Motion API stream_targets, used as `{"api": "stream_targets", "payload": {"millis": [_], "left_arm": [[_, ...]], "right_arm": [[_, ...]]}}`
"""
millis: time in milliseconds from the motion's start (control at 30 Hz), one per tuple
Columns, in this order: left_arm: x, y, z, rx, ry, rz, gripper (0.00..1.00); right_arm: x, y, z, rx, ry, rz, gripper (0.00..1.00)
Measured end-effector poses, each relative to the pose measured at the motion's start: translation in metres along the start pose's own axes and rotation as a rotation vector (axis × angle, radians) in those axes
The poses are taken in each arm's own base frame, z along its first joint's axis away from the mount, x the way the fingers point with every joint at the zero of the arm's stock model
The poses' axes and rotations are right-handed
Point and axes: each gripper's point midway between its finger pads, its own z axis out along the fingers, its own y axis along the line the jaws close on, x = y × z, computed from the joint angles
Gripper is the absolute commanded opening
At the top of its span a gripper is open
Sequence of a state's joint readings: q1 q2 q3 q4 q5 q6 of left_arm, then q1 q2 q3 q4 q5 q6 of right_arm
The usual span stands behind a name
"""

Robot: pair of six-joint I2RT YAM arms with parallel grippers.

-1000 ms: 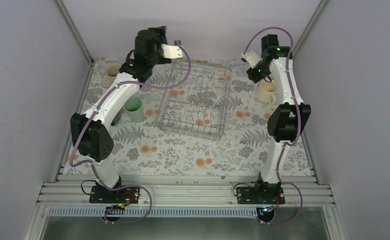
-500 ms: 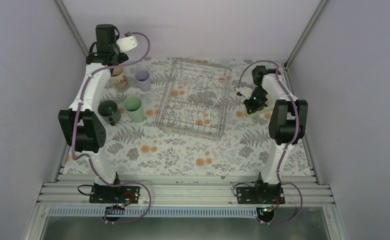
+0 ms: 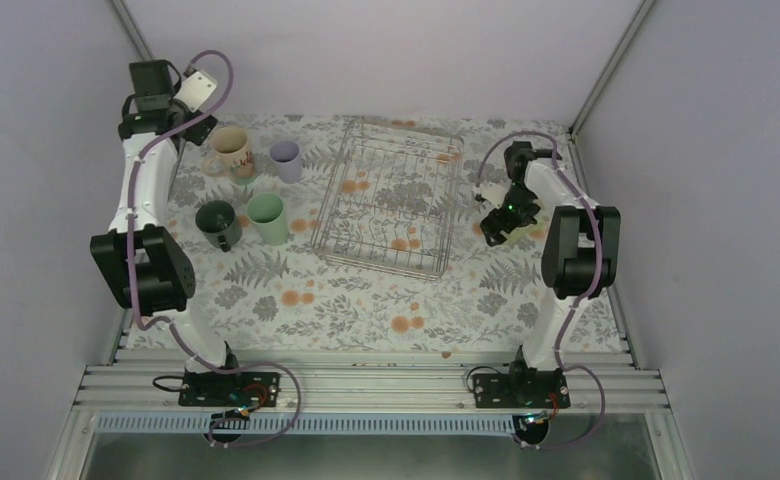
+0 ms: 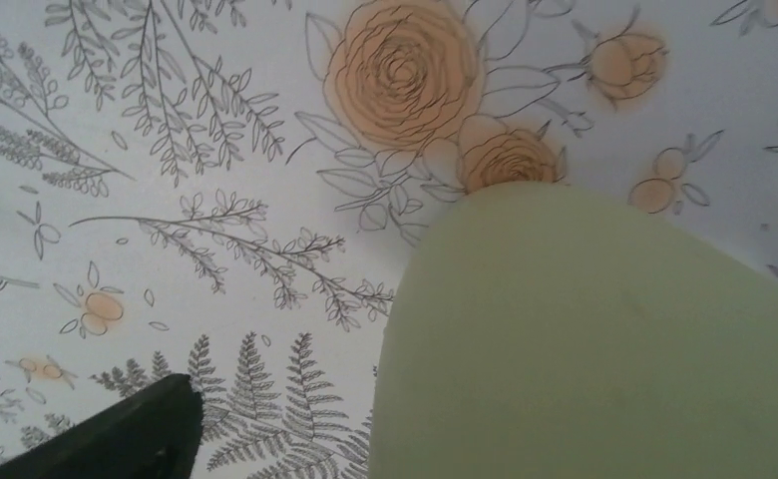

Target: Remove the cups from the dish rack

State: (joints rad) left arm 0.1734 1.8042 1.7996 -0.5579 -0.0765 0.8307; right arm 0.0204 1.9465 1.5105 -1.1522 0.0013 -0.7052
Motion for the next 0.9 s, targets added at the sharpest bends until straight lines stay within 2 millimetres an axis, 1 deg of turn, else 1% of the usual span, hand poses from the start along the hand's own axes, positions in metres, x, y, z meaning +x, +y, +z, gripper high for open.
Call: {"api": "stream_targets", "payload": {"millis": [67, 100, 133, 200, 267, 333, 400, 467, 533, 567, 633, 700, 767, 833, 900], "left_arm": [[0.008, 0.003, -0.005, 0.019, -0.016, -0.055, 1.00], [0.010, 0.001, -0.010, 0.036, -0.032, -0.084, 1.00], [0.015, 0.004, -0.013, 0.041, -0.036, -0.111, 1.00], [0.023, 0.003, -0.021, 0.059, -0.063, -0.170, 1.00], [0.033, -0.002, -0.033, 0.076, -0.096, -0.235, 1.00], [0.045, -0.010, -0.048, 0.083, -0.131, -0.299, 1.00], [0.056, -0.023, -0.065, 0.082, -0.166, -0.355, 1.00], [0.062, -0.036, -0.079, 0.077, -0.213, -0.392, 1.00], [0.066, -0.051, -0.093, 0.077, -0.260, -0.420, 1.00], [0.068, -0.058, -0.099, 0.080, -0.286, -0.434, 1.00], [0.073, -0.071, -0.111, 0.076, -0.337, -0.466, 1.00], [0.080, -0.080, -0.117, 0.062, -0.373, -0.494, 1.00], [0.091, -0.094, -0.121, 0.050, -0.395, -0.525, 1.00], [0.106, -0.111, -0.122, 0.042, -0.404, -0.556, 1.00], [0.121, -0.128, -0.121, 0.033, -0.405, -0.586, 1.00]], "right_arm": [[-0.003, -0.003, -0.003, 0.022, -0.019, 0.002, 1.00], [-0.006, -0.006, -0.007, 0.041, -0.042, 0.008, 1.00], [-0.011, -0.010, -0.014, 0.065, -0.073, 0.019, 1.00], [-0.020, -0.017, -0.034, 0.122, -0.155, 0.048, 1.00], [-0.030, -0.023, -0.063, 0.194, -0.274, 0.084, 1.00], [-0.038, -0.026, -0.100, 0.287, -0.445, 0.127, 1.00], [-0.033, -0.017, -0.139, 0.379, -0.630, 0.160, 1.00], [-0.023, -0.003, -0.172, 0.459, -0.810, 0.172, 1.00], [-0.009, 0.013, -0.190, 0.523, -0.966, 0.170, 1.00], [-0.001, 0.021, -0.193, 0.553, -1.038, 0.169, 1.00], [0.013, 0.034, -0.190, 0.586, -1.125, 0.167, 1.00], [0.022, 0.045, -0.180, 0.596, -1.182, 0.162, 1.00], [0.028, 0.054, -0.167, 0.590, -1.207, 0.154, 1.00], [0.032, 0.055, -0.159, 0.586, -1.219, 0.180, 1.00], [0.037, 0.052, -0.154, 0.593, -1.221, 0.226, 1.00]]}}
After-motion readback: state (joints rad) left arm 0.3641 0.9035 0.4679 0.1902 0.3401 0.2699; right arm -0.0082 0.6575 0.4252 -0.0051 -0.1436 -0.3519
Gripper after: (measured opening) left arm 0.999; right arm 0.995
